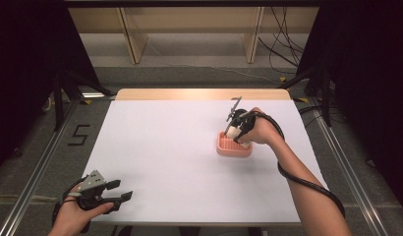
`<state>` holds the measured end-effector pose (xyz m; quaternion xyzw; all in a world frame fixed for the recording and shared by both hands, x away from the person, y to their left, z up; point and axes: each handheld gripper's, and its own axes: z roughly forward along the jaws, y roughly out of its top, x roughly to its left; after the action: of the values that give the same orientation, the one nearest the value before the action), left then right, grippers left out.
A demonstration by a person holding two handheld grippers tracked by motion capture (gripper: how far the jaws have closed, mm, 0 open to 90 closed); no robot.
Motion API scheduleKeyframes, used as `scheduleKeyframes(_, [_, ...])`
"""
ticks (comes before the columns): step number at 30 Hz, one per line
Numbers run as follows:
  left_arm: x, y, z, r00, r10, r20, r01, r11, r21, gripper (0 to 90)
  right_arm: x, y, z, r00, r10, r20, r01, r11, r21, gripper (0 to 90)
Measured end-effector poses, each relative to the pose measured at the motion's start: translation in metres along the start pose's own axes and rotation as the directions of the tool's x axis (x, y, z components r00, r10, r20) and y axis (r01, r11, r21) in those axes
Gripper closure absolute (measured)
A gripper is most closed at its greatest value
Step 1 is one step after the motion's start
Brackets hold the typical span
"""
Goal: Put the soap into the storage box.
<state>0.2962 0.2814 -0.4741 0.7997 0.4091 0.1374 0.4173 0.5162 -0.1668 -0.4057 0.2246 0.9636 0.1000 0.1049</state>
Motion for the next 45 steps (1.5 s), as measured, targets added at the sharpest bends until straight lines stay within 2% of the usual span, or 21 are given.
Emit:
scheduleKeyframes(5, [-0.001,0.000,0.000,1.0000,-0.004,-0.007,0.004,0.9999,-0.010,33.0,0.000,0.001,0.001,1.0000,-0.001,0.001,0.001,1.000,-0.006,50.5])
scheduleKeyframes(7, [-0.001,0.000,0.001,0.9999,-0.013,-0.006,0.013,0.9997,-0.019,33.0,0.000,0.001,0.001,0.9999,-0.006,-0.013,0.006,1.000,0.005,50.4])
scheduleKeyframes(12, [-0.001,0.000,0.000,1.0000,-0.003,-0.006,0.003,0.9999,-0.010,33.0,0.001,0.001,0.003,0.9999,0.006,-0.011,-0.006,1.000,0.014,50.4])
scheduleKeyframes(13, [-0.001,0.000,0.001,0.9999,-0.015,-0.006,0.015,0.9997,-0.021,33.0,0.001,0.000,0.003,1.0000,0.004,-0.004,-0.004,1.000,0.002,50.4])
scheduleKeyframes(18, [0.000,-0.001,0.002,1.0000,-0.009,0.004,0.009,0.9996,-0.027,33.0,0.000,0.000,0.006,1.0000,-0.006,0.000,0.006,1.000,-0.006,50.4])
scheduleKeyframes(23, [-0.001,0.000,0.001,0.9999,-0.009,-0.007,0.009,0.9999,-0.015,33.0,0.001,0.000,0.008,1.0000,-0.003,0.003,0.003,1.000,-0.005,50.4])
scheduleKeyframes(24, [0.000,0.000,0.000,1.0000,0.006,-0.007,-0.007,1.0000,-0.003,33.0,0.000,0.000,0.009,0.9999,-0.012,-0.001,0.011,1.000,-0.007,50.4])
scheduleKeyframes(25, [-0.001,-0.001,0.002,0.9999,-0.011,-0.002,0.011,0.9995,-0.029,33.0,0.000,0.000,0.009,1.0000,-0.004,-0.001,0.004,1.000,-0.007,50.4])
scheduleKeyframes(26, [-0.001,-0.001,0.002,0.9999,-0.011,-0.002,0.011,0.9995,-0.029,33.0,0.000,0.000,0.010,0.9999,-0.005,-0.013,0.005,1.000,0.007,50.4])
scheduleKeyframes(27, [0.000,-0.001,0.001,1.0000,-0.006,0.006,0.006,0.9998,-0.019,33.0,-0.001,0.000,0.011,0.9998,-0.014,-0.013,0.014,1.000,-0.004,50.4])
scheduleKeyframes(31, [0.000,-0.001,0.001,1.0000,-0.006,0.006,0.006,0.9998,-0.017,33.0,-0.001,0.000,0.013,1.0000,-0.002,0.004,0.002,1.000,-0.005,50.4])
scheduleKeyframes(33, [-0.001,-0.001,0.002,0.9999,-0.011,0.000,0.011,0.9995,-0.029,33.1,-0.001,0.000,0.014,1.0000,-0.009,-0.005,0.009,1.000,-0.007,50.4])
scheduleKeyframes(34, [0.000,0.000,0.001,1.0000,-0.010,0.003,0.010,0.9998,-0.015,33.1,-0.003,0.000,0.015,0.9997,-0.022,-0.010,0.022,1.000,0.006,50.4])
scheduleKeyframes(36, [0.000,0.000,0.000,1.0000,-0.006,0.001,0.006,0.9999,-0.011,33.1,-0.002,0.000,0.017,0.9997,-0.020,-0.012,0.020,1.000,0.002,50.4])
scheduleKeyframes(37, [0.000,0.000,0.000,1.0000,-0.004,0.003,0.004,0.9999,-0.012,33.1,0.000,0.001,0.016,1.0000,0.008,-0.007,-0.007,1.000,0.010,50.4])
scheduleKeyframes(39, [0.000,0.000,0.000,1.0000,-0.005,0.004,0.005,0.9999,-0.011,33.0,-0.001,0.001,0.018,0.9999,-0.014,-0.006,0.014,1.000,-0.005,50.4])
scheduleKeyframes(41, [0.000,-0.001,0.001,1.0000,-0.007,0.006,0.008,0.9998,-0.020,33.0,-0.002,0.002,0.018,0.9996,-0.019,-0.019,0.019,1.000,0.003,50.4])
scheduleKeyframes(45, [-0.001,0.000,0.000,0.9999,-0.011,-0.002,0.011,0.9999,-0.010,33.1,-0.002,0.002,0.018,0.9998,-0.016,-0.012,0.016,1.000,0.005,50.4])
